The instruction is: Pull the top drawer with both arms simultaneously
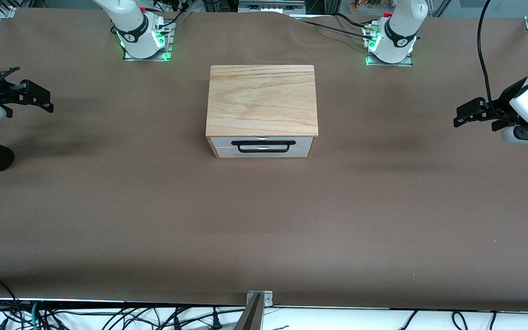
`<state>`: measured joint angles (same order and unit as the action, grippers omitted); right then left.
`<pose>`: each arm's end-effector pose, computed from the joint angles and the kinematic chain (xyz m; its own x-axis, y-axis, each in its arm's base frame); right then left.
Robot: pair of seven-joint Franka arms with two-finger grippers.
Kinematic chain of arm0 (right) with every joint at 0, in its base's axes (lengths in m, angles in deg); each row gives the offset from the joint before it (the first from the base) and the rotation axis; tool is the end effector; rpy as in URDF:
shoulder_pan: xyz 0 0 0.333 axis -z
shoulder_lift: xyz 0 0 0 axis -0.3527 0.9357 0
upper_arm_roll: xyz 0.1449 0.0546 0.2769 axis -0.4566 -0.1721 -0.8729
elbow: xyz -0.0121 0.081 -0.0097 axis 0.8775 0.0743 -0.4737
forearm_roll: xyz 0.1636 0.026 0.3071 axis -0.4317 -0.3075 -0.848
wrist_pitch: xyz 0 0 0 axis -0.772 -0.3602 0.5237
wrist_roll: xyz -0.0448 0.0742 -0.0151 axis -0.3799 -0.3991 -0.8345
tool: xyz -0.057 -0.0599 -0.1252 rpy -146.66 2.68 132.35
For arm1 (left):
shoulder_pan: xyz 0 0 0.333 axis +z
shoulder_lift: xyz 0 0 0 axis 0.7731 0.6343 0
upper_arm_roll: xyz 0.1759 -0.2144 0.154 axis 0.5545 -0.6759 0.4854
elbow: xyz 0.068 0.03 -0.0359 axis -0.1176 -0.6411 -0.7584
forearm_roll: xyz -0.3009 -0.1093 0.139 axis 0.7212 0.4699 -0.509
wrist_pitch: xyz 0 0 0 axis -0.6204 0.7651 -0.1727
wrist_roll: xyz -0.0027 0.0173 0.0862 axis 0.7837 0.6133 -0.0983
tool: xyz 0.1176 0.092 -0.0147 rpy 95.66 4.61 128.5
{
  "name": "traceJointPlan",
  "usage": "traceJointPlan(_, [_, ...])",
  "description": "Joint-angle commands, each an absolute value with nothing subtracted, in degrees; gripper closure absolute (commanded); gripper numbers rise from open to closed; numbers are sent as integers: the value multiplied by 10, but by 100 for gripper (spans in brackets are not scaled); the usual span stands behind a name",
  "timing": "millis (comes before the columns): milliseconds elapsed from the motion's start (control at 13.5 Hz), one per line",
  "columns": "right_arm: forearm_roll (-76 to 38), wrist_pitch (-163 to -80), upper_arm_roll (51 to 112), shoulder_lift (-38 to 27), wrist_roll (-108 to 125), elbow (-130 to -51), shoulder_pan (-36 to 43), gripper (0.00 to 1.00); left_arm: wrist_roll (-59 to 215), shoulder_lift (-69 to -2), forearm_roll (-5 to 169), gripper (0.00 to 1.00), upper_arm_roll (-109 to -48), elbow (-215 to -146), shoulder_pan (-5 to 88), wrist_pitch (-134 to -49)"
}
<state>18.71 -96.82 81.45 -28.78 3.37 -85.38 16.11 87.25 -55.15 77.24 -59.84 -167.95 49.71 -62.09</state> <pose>0.5083 -0.0094 0.5547 0.9859 0.1580 -0.0560 0.1586 -0.9873 0.0076 0.5297 -0.0162 0.5456 0.9935 -0.0589 -0.0972 -0.0520 -0.9961 0.0716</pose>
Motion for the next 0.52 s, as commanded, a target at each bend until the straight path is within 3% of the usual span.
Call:
traceJointPlan(0, [190, -958, 813, -288, 39, -844, 164, 0, 880, -543, 776, 0, -595, -1661, 499, -617])
traceJointPlan(444, [190, -958, 813, -287, 39, -844, 164, 0, 879, -542, 776, 0, -596, -1661, 498, -617])
